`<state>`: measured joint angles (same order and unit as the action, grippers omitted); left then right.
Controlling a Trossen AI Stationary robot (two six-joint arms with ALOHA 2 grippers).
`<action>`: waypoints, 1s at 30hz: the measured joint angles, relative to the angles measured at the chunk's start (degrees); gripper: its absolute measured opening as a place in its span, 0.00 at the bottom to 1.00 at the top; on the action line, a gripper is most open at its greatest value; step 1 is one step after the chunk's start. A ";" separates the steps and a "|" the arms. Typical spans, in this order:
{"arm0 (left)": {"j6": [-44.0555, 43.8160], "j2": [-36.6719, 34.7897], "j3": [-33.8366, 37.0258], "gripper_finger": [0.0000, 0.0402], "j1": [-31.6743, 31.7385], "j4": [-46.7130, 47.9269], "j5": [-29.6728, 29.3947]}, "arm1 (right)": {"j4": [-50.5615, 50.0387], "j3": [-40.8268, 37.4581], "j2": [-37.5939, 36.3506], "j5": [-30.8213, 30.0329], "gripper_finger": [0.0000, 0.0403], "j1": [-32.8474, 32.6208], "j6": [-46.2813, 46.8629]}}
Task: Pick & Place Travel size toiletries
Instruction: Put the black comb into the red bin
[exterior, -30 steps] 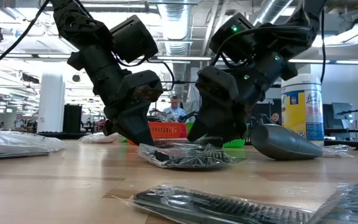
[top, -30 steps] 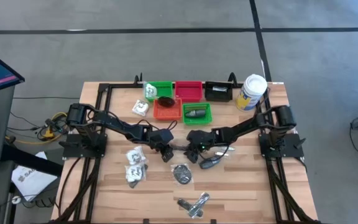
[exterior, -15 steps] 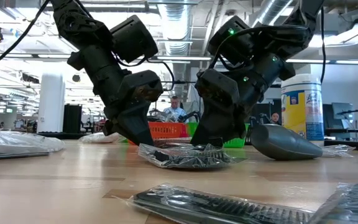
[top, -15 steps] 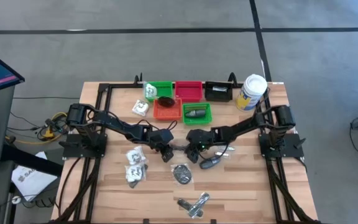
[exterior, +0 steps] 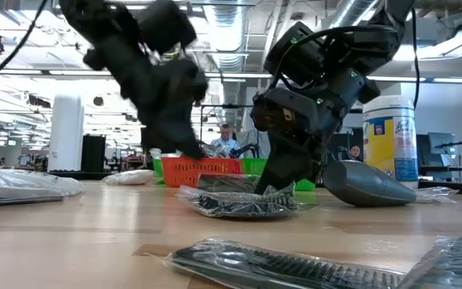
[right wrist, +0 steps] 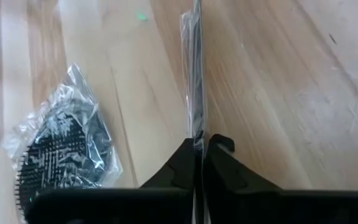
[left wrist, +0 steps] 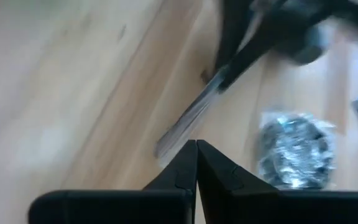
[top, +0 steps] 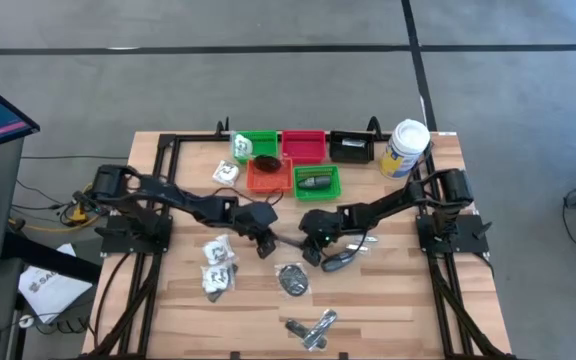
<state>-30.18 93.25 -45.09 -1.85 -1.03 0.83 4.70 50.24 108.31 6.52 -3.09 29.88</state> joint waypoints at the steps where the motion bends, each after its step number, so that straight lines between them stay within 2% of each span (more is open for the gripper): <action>1: 1.43 -1.33 0.05 0.00 0.00 0.12 -0.31 | -1.27 0.62 0.00 -0.16 0.02 0.00 -0.78; 6: 8.48 -5.08 0.01 0.07 1.16 -0.74 0.74 | -10.33 5.72 0.10 -2.01 0.01 0.06 -7.04; 11: 12.79 -4.84 0.01 0.24 1.95 -0.95 2.14 | -20.81 12.70 0.42 -7.56 0.01 0.14 -14.90; 16: 15.29 -4.54 -0.01 0.41 1.93 -1.25 0.52 | -23.32 17.15 0.31 -8.70 0.01 0.97 -19.17; 19: 17.43 -4.54 -0.01 0.47 1.95 -1.23 -0.93 | -23.40 18.35 0.28 -8.69 0.01 1.49 -19.98; 24: 19.95 -4.54 -0.02 0.52 1.95 -1.30 -3.65 | -25.97 21.01 0.22 -8.70 0.00 1.77 -22.79; 30: 20.94 -4.59 -0.04 0.52 1.95 -1.17 -3.88 | -28.44 23.78 0.15 -9.45 0.00 1.70 -25.63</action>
<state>-9.23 88.66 -45.12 0.10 -2.20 -3.05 -23.74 74.02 108.47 -2.92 -1.39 4.25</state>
